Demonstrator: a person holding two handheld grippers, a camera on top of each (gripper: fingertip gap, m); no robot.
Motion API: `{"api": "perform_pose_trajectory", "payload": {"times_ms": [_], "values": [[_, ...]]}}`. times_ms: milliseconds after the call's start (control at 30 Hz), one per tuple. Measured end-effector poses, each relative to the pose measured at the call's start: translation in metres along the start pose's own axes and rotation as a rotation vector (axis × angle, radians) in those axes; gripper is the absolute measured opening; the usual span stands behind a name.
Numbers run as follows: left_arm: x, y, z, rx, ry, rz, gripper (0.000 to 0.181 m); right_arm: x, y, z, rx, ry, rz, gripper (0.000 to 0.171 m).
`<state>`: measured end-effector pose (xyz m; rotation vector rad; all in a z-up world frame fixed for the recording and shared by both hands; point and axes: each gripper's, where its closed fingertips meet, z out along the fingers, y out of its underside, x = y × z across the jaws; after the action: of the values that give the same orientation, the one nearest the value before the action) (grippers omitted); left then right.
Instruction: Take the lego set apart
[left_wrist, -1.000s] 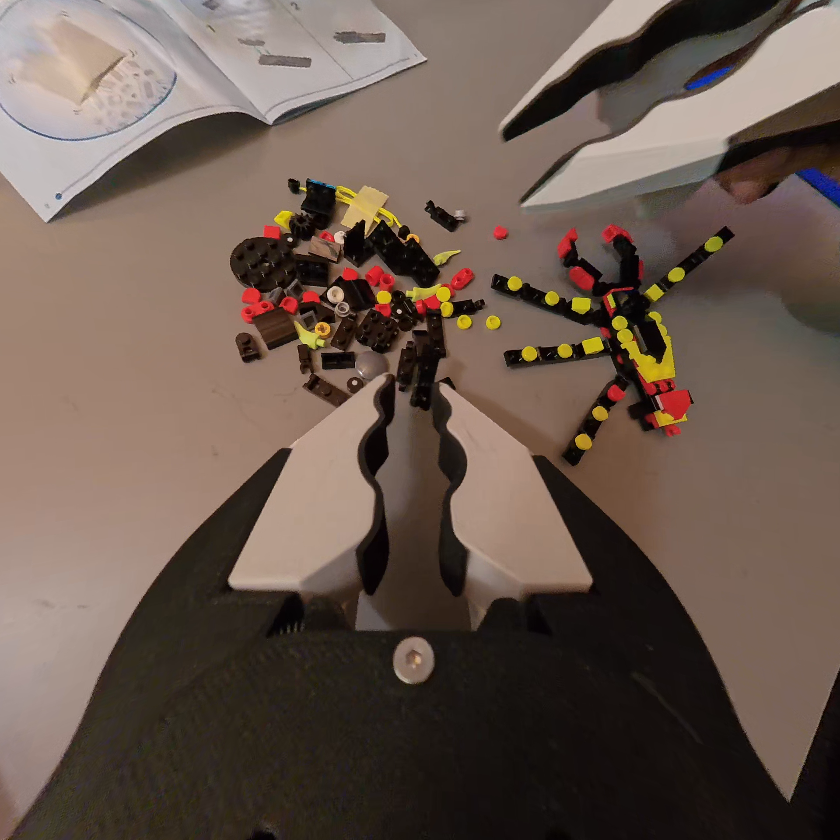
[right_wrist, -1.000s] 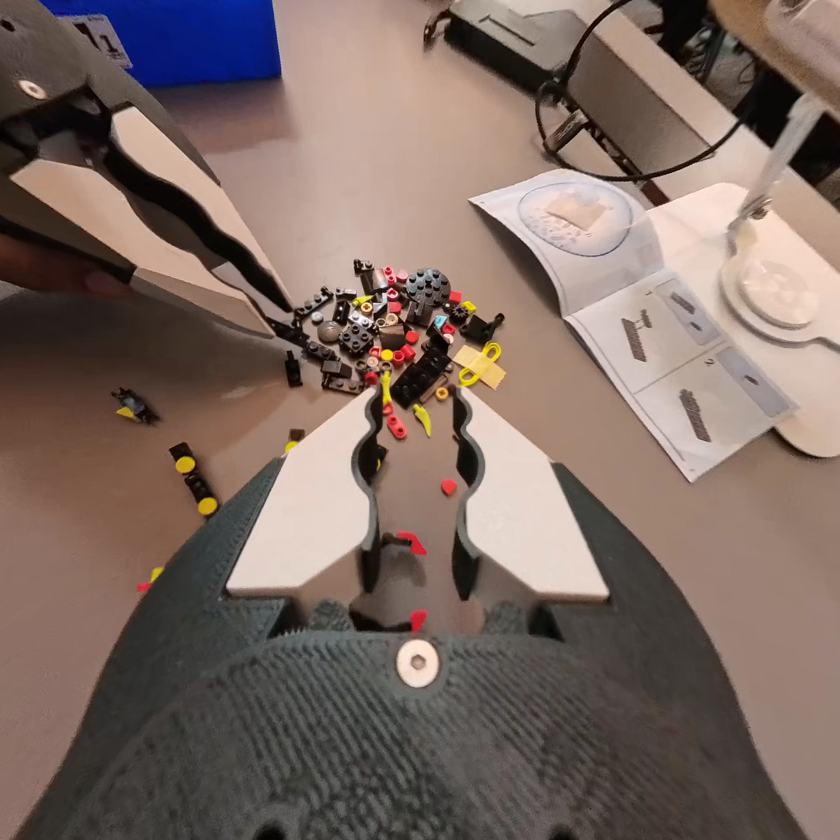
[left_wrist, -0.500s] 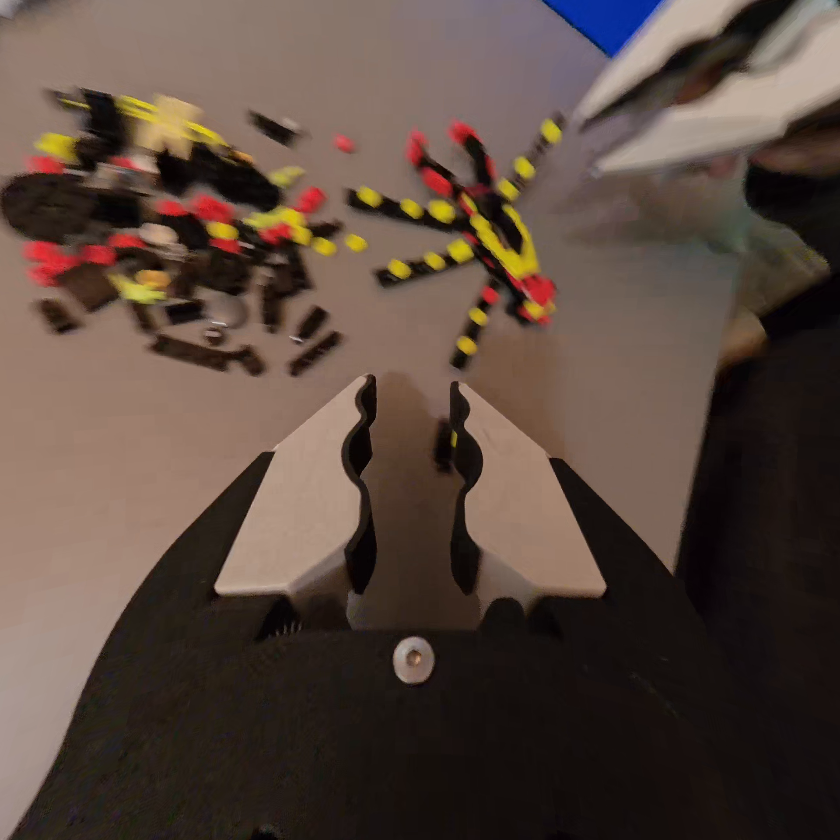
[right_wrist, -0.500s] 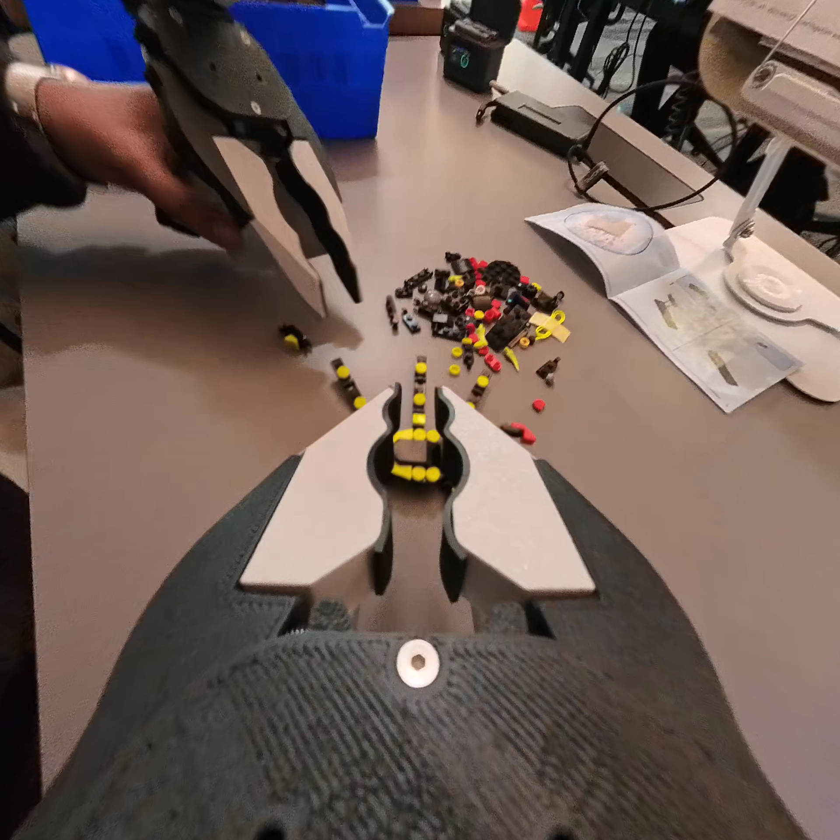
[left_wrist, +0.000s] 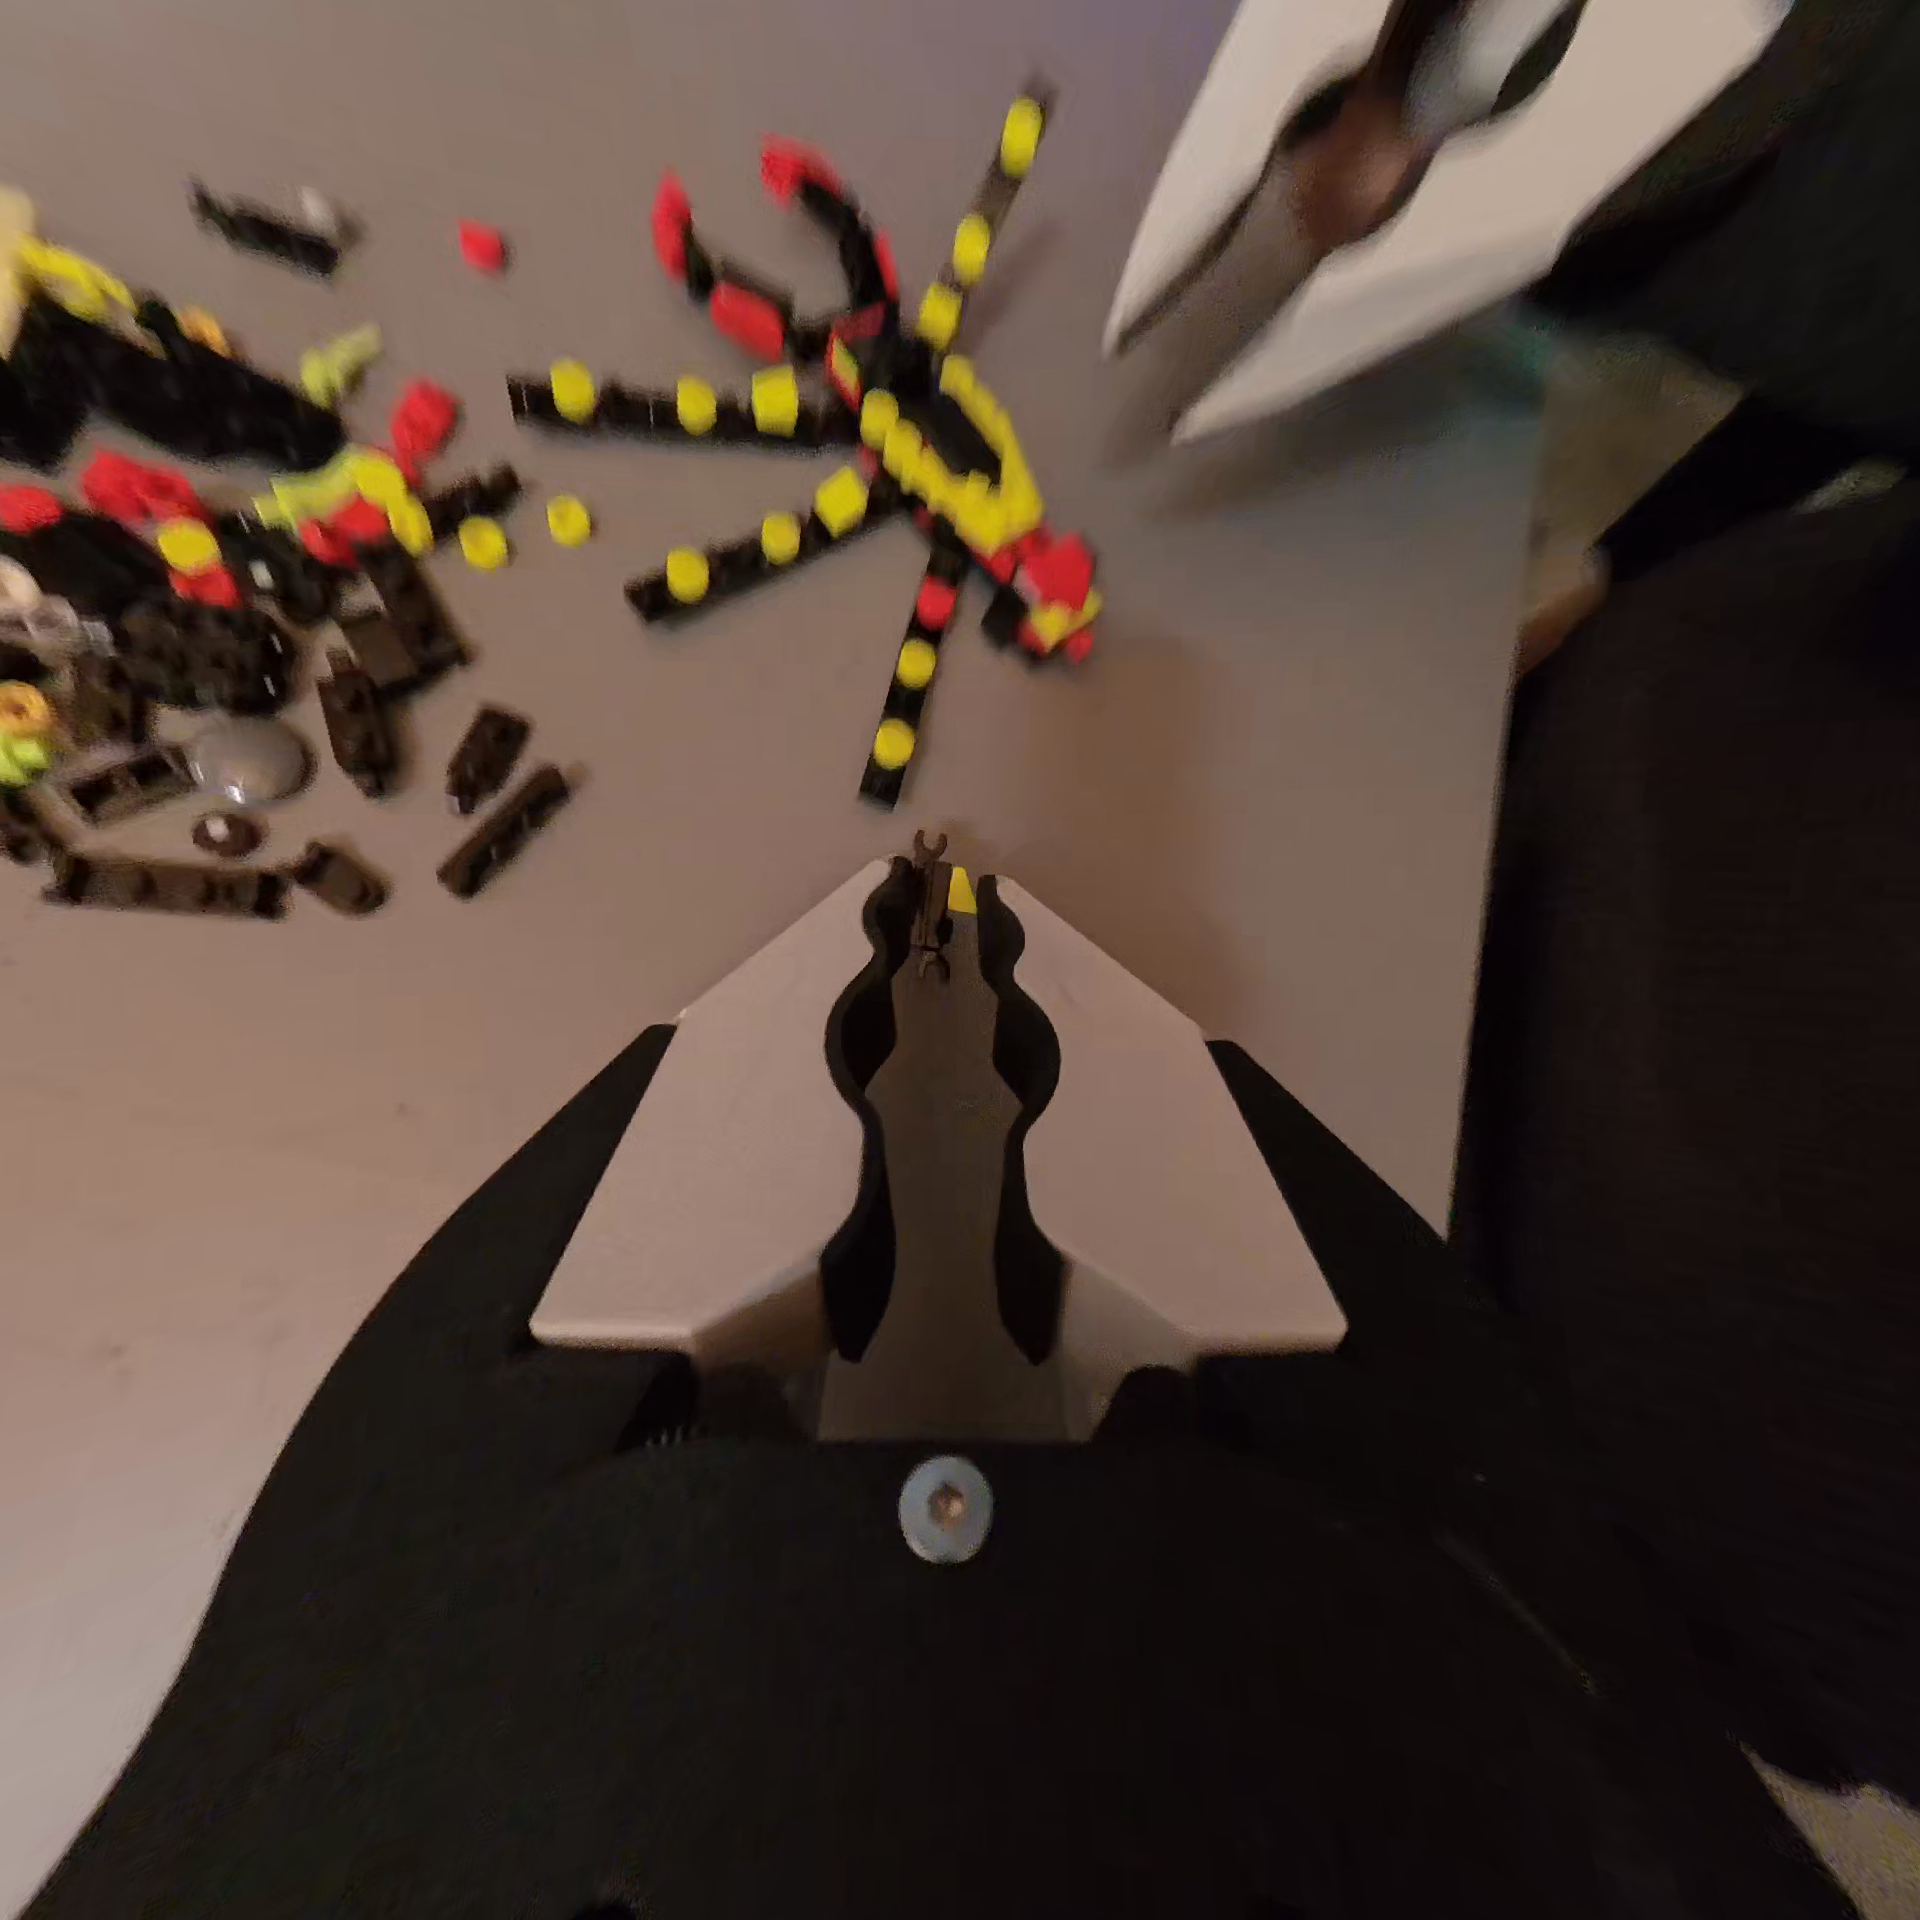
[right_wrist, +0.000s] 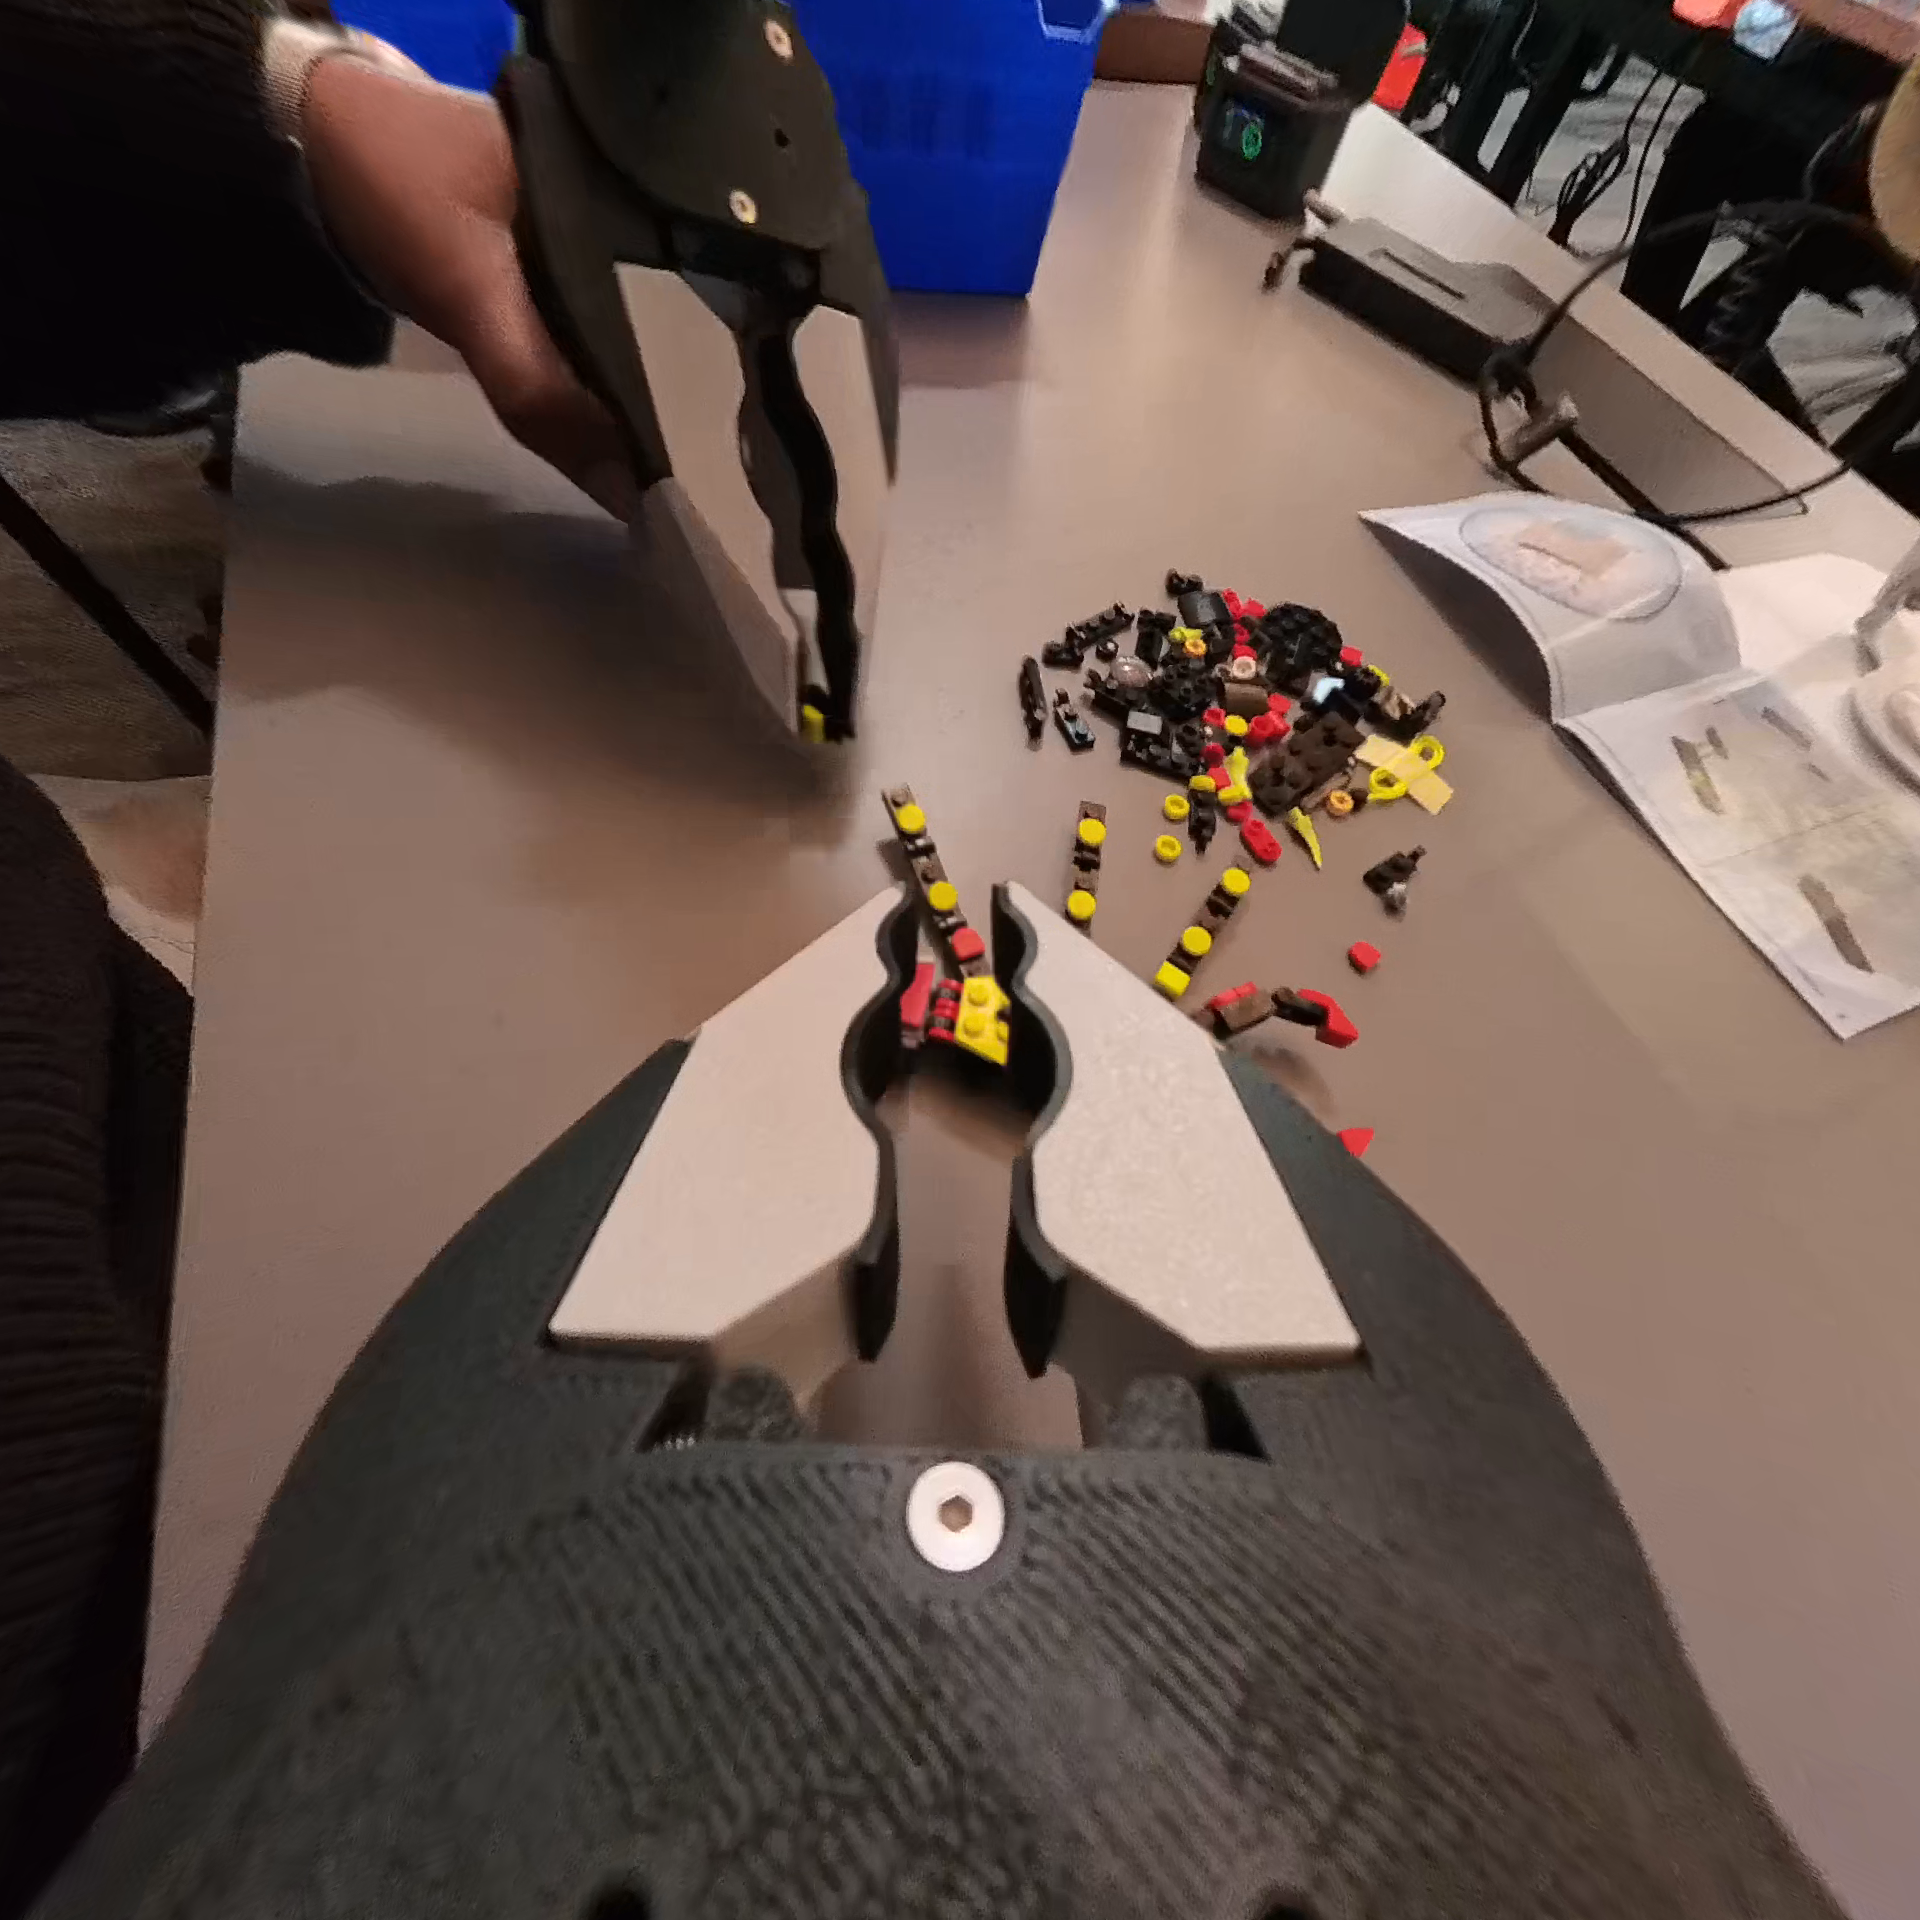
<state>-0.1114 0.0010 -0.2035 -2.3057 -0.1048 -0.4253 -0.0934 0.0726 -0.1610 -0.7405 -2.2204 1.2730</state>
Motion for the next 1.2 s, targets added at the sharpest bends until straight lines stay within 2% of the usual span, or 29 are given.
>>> {"api": "perform_pose_trajectory", "payload": {"times_ms": [33, 100, 167, 233, 300, 400, 500, 567, 633, 700, 800, 967, 1100, 1200], "values": [[0.004, -0.014, -0.004, 0.079, 0.019, -0.009, 0.011, -0.003, -0.005, 0.000, 0.024, -0.008, -0.002, 0.013], [0.015, -0.043, -0.013, 0.248, 0.056, -0.002, 0.011, -0.009, -0.022, -0.003, 0.111, -0.032, 0.052, 0.014], [0.025, -0.062, -0.019, 0.341, 0.029, 0.073, 0.010, -0.005, -0.044, -0.009, 0.236, -0.041, 0.232, 0.018], [0.029, -0.071, -0.021, 0.364, -0.093, 0.214, 0.011, 0.003, -0.057, -0.015, 0.343, -0.076, 0.459, 0.022], [0.037, -0.079, -0.022, 0.383, -0.168, 0.315, 0.011, 0.003, -0.052, -0.013, 0.339, -0.145, 0.600, 0.028], [0.052, -0.086, -0.020, 0.404, -0.162, 0.353, 0.011, -0.007, -0.044, -0.006, 0.279, -0.237, 0.662, 0.029], [0.061, -0.085, -0.012, 0.379, -0.150, 0.399, 0.011, -0.015, -0.050, -0.007, 0.314, -0.346, 0.774, 0.030], [0.060, -0.083, -0.007, 0.347, -0.191, 0.437, 0.010, -0.020, -0.054, -0.010, 0.342, -0.437, 0.843, 0.018], [0.062, -0.083, -0.005, 0.340, -0.209, 0.461, 0.011, -0.021, -0.053, -0.011, 0.342, -0.481, 0.894, 0.017], [0.065, -0.085, -0.006, 0.358, -0.202, 0.459, 0.009, -0.021, -0.048, -0.009, 0.314, -0.485, 0.893, 0.007], [0.066, -0.085, -0.004, 0.362, -0.188, 0.451, 0.011, -0.023, -0.047, -0.009, 0.298, -0.483, 0.860, 0.007], [0.061, -0.081, -0.005, 0.358, -0.145, 0.401, 0.024, -0.014, -0.045, -0.015, 0.297, -0.465, 0.826, 0.007], [0.066, -0.067, 0.003, 0.308, 0.092, 0.192, 0.030, -0.026, -0.048, -0.024, 0.274, -0.575, 0.734, 0.007], [0.080, -0.061, 0.003, 0.284, 0.231, 0.154, 0.025, -0.036, -0.043, -0.023, 0.199, -0.532, 0.524, 0.007]]}}
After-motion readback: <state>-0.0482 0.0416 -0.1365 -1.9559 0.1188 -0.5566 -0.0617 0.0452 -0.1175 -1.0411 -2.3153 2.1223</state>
